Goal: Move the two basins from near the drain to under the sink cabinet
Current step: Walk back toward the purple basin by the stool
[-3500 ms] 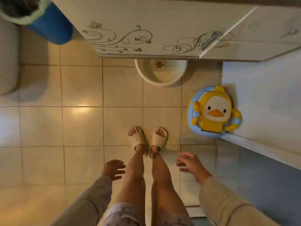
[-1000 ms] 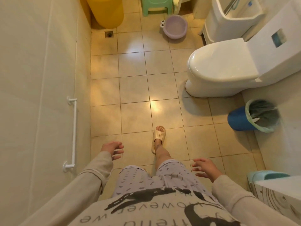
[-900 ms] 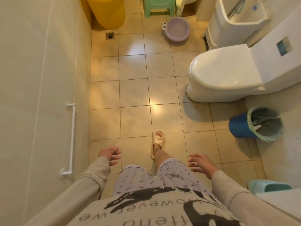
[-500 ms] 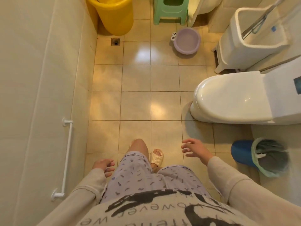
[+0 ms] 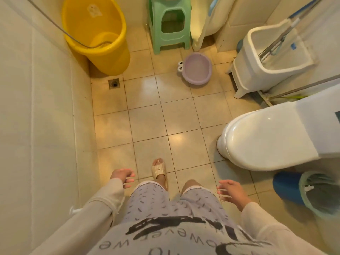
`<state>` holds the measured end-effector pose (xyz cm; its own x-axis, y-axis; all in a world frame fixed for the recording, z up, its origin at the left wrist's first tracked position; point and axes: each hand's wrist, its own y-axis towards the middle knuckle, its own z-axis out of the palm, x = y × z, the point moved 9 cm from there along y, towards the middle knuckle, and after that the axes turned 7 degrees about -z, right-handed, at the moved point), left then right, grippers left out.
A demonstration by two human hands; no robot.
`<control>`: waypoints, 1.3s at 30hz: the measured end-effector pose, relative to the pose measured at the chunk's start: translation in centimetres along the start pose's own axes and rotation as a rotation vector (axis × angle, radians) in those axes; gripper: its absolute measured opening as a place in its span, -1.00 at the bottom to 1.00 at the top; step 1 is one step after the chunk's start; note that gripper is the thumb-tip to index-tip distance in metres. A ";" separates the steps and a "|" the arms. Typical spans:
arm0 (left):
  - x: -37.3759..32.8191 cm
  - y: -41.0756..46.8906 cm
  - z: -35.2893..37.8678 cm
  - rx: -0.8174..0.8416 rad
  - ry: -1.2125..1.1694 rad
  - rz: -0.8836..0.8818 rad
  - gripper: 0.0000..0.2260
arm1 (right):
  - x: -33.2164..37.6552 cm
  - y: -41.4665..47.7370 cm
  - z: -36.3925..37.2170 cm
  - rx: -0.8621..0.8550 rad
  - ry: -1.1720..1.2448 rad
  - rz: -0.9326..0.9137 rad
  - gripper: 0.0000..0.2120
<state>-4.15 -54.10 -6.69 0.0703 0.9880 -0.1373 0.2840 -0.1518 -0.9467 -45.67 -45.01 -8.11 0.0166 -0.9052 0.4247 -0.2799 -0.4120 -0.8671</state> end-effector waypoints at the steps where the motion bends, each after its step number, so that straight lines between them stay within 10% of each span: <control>1: -3.1 -0.2 0.3 0.013 0.005 0.038 -0.81 | 0.6 0.2 0.1 -0.022 0.030 0.012 -0.78; 39: -57.7 7.7 9.5 -0.005 0.480 0.073 -0.86 | 43.8 21.5 -2.0 -0.115 0.318 0.096 -0.76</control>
<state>-15.12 -112.00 -8.82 0.5236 0.8504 -0.0522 0.2667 -0.2218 -0.9379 -52.84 -93.31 -7.59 -0.3102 -0.8538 0.4180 -0.3722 -0.2956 -0.8799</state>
